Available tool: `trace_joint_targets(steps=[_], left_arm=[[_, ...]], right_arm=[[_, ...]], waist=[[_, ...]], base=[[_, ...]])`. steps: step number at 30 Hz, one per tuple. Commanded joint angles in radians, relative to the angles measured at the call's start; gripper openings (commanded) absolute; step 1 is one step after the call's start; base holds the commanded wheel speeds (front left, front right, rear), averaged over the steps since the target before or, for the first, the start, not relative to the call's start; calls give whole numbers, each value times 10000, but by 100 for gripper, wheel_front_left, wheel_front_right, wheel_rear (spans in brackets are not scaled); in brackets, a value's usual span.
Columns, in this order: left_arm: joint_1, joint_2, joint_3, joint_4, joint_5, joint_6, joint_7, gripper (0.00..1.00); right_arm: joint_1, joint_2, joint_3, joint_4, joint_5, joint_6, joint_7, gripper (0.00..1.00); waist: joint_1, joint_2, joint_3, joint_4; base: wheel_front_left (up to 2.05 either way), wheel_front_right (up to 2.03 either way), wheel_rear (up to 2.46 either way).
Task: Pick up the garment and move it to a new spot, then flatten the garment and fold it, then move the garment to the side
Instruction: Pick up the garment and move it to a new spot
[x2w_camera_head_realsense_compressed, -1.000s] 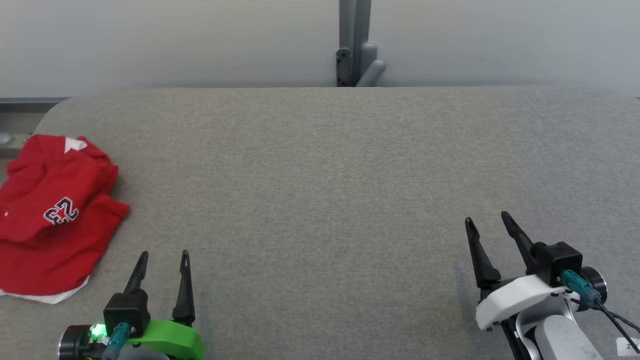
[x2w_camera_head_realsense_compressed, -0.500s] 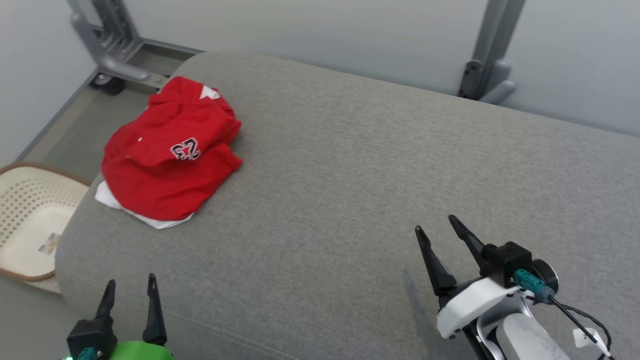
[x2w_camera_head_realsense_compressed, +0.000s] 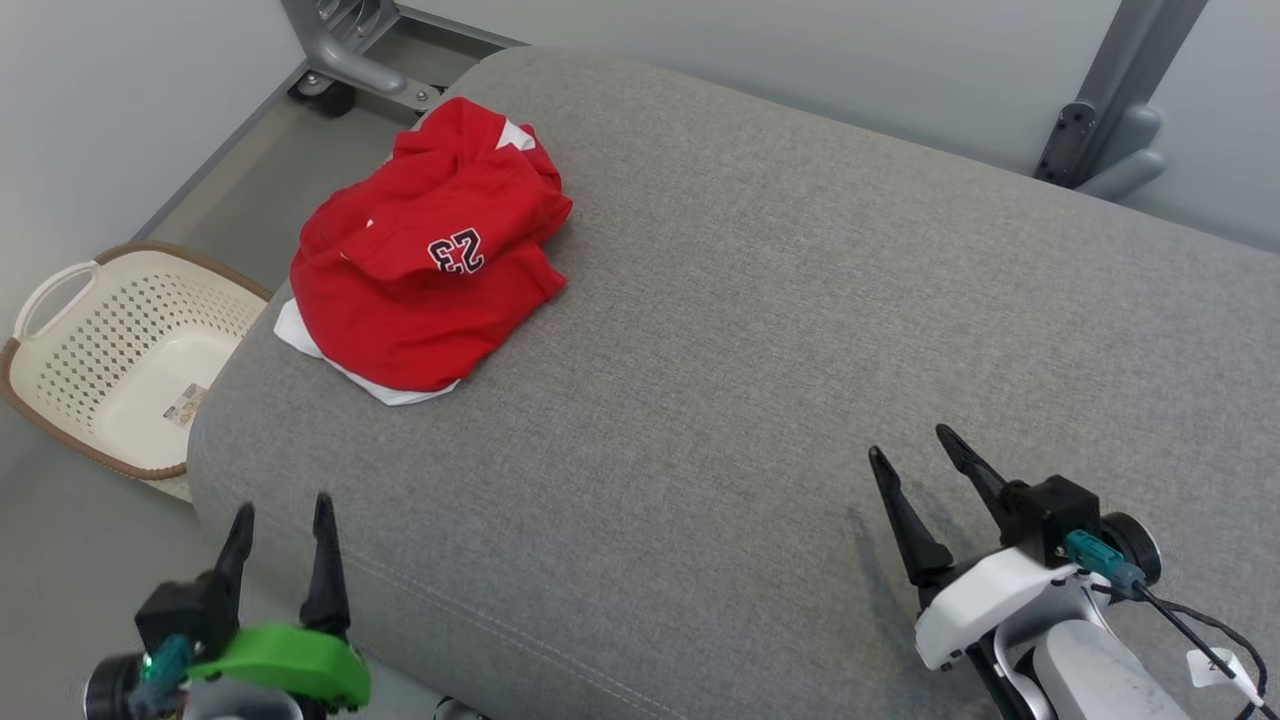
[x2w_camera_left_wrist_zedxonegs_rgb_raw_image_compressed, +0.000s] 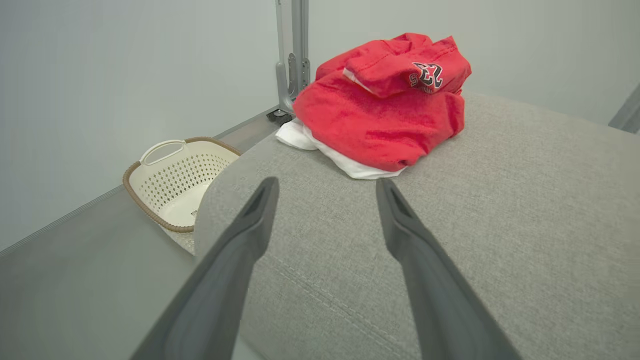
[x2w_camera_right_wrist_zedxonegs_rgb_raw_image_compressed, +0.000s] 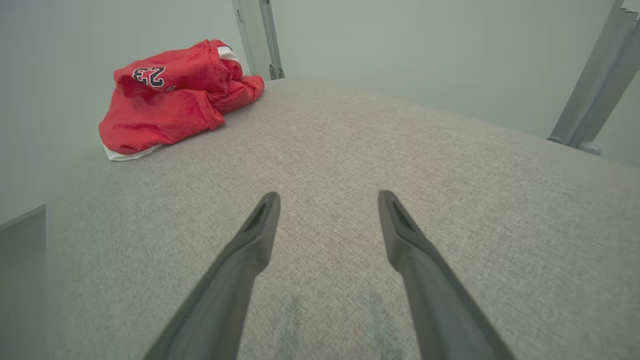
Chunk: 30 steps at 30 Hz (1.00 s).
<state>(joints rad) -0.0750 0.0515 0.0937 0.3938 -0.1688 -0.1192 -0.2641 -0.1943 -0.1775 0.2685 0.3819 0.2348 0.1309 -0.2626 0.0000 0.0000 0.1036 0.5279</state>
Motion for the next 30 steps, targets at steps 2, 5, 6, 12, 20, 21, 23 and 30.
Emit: trace_joint_targets(steps=[2, 5, 6, 12, 20, 21, 23, 30], left_arm=[[-848, 319, -60, 166, -102, -95, -6, 100], [-1779, 658, -327, 500, -261, -118, -6, 100], [-2050, 850, -464, 660, -339, -122, -3, 100], [-3702, 1749, -1123, 1879, -1053, -117, 0, 100], [-5032, 2202, -1713, 3494, -1705, -109, -3, 100], [-5195, 2261, -1738, 3651, -1758, -107, -4, 100], [-5408, 2329, -1830, 4057, -1822, -106, -3, 100], [-5810, 2252, -1504, 4877, -1398, 543, -1, 100]], right_arm=[[116, -262, -54, -100, -71, -3, -34, 100], [11, -572, -60, -152, -101, -4, -34, 100], [-50, -652, -23, -180, -100, -4, -34, 100], [-206, -1143, -11, -309, -34, -4, -34, 100], [-443, -1543, -42, -487, 37, -3, -34, 100], [-464, -1595, -23, -501, 46, -4, -34, 100], [-553, -1679, 5, -533, 72, -4, -34, 100], [-574, -1693, -137, -573, 134, -3, -34, 100]], waist=[[0, 0, 291, -338], [0, 0, 619, -714], [0, 0, 731, -862], [0, 0, 1282, -1514], [0, 0, 1895, -2020], [0, 0, 1974, -2086], [0, 0, 2110, -2221], [0, 0, 2380, -2492]], base=[[0, 0, 0], [0, 0, 0], [0, 0, 0], [0, 0, 0], [0, 0, 0], [0, 0, 0], [0, 0, 0], [0, 0, 0]])
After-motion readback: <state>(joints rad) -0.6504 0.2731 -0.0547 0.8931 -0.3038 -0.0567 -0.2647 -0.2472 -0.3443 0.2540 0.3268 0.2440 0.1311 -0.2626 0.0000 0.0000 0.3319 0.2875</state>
